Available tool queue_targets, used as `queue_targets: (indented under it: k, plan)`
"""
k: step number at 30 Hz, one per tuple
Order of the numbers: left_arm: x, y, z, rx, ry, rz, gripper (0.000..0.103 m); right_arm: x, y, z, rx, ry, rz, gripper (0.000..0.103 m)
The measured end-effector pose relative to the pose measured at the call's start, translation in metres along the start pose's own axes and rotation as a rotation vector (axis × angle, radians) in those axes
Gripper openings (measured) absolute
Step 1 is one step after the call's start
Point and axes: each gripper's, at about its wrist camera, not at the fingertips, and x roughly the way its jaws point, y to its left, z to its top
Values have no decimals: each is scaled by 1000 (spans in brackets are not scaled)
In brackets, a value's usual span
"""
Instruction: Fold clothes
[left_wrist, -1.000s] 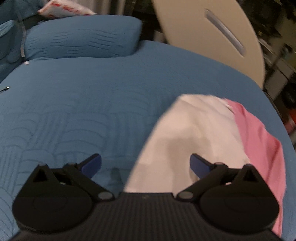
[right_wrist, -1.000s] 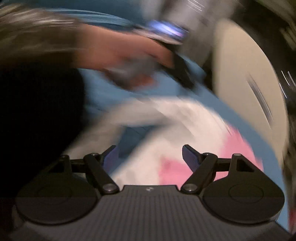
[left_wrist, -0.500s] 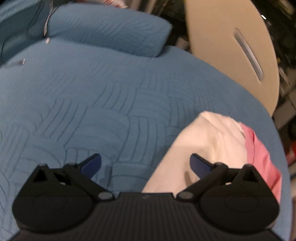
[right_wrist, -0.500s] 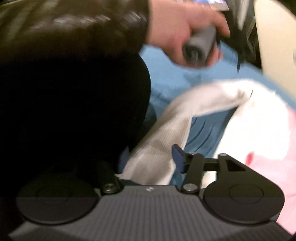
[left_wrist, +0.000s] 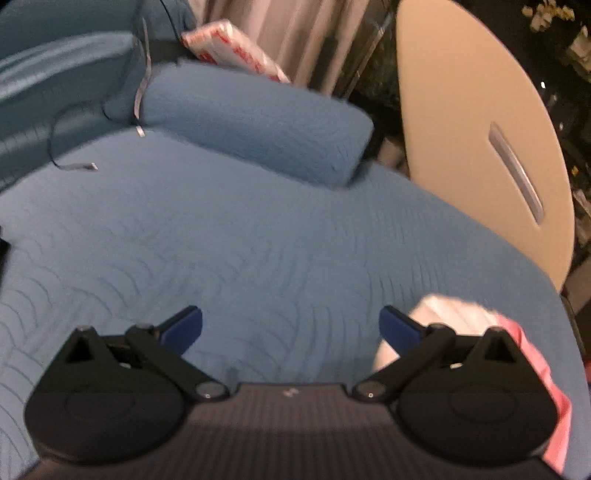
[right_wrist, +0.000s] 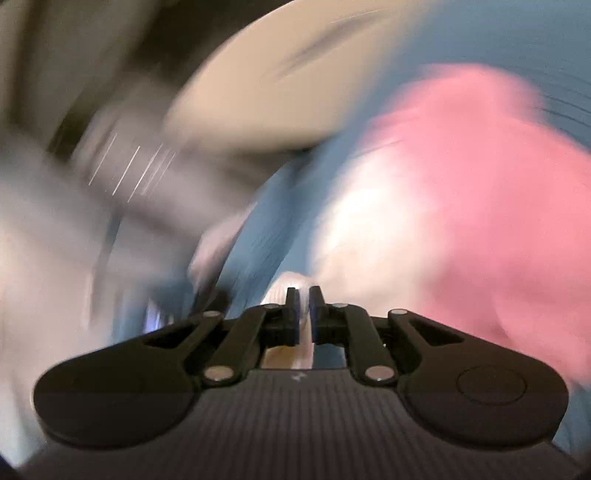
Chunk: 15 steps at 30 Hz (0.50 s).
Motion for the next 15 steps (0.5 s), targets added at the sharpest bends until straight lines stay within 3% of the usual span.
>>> queue_targets:
  k: [2,4,8,11,13,15]
  plan:
    - [13,-9,-5,42,79,-13,103,-11,-26,7,66,-4,-119,11]
    - [18,-15,-9,75,105,-18,103,-20,-38,5,64,6,-190,13]
    - [17,-23,-16,126,90,-32,103,-7,-24,-1,-127,-26,-298,34]
    - [12,-29,-20,165,59,-74,103,-9,7,-10,-403,-144,-372,44]
    - [6,-43,-27,217,41,-124,103,-8,33,-23,-677,-224,-403,44]
    - [2,-60,-40,308,33,-162,103,6,53,-48,-1039,-197,-365,44]
